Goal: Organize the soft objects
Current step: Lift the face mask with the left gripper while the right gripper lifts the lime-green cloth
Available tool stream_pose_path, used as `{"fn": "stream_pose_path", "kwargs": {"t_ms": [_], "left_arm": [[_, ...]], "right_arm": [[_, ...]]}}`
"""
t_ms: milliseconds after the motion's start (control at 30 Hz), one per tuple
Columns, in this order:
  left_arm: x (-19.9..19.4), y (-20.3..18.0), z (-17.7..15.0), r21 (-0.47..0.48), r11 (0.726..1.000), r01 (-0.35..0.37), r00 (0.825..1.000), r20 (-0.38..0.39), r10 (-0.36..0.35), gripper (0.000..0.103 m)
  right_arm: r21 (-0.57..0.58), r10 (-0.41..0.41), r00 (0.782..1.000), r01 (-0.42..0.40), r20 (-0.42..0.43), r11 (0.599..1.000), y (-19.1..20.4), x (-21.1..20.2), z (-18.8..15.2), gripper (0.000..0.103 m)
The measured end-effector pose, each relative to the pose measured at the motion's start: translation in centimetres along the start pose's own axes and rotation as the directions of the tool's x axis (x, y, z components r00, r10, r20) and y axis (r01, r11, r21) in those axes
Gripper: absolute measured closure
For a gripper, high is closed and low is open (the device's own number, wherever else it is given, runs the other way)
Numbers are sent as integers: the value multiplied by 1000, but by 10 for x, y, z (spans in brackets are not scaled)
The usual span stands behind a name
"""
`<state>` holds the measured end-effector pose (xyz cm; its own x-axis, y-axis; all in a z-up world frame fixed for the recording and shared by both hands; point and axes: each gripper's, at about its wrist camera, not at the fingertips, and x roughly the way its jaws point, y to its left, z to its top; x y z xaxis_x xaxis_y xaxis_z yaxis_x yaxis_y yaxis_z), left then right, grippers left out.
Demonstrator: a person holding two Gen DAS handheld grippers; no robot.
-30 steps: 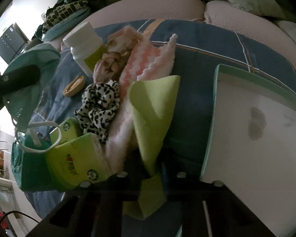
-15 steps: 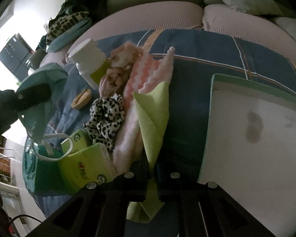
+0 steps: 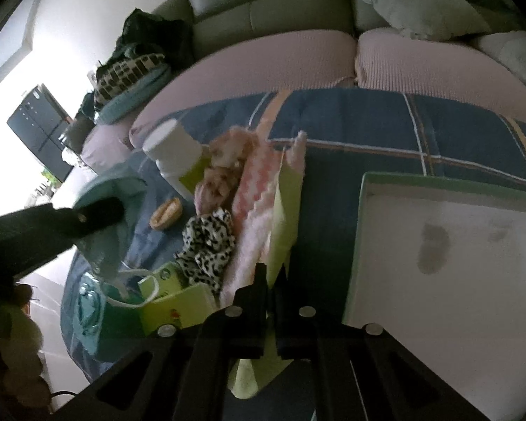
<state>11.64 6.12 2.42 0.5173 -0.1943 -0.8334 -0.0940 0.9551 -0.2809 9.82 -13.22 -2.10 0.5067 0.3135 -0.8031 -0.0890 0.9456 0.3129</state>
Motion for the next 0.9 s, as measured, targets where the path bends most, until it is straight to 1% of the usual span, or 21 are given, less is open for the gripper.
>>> {"fn": "stream_pose_path", "kwargs": {"t_ms": [367, 700, 800, 900], "left_arm": [[-1, -3, -1, 4, 1000, -8, 1000, 1, 8, 92], [-2, 1, 1, -5, 1000, -2, 1000, 7, 2, 92], [-10, 2, 2, -11, 1000, 3, 999, 32, -3, 92], [-21, 1, 3, -7, 1000, 8, 998, 65, -7, 92]], "right_arm": [[15, 63, 997, -64, 50, 998, -1, -15, 0, 100], [20, 74, 996, -76, 57, 997, -3, -21, 0, 100], [30, 104, 991, -107, 88, 994, -5, -30, 2, 100], [33, 151, 976, -158, 156, 987, -6, -52, 6, 100]]}}
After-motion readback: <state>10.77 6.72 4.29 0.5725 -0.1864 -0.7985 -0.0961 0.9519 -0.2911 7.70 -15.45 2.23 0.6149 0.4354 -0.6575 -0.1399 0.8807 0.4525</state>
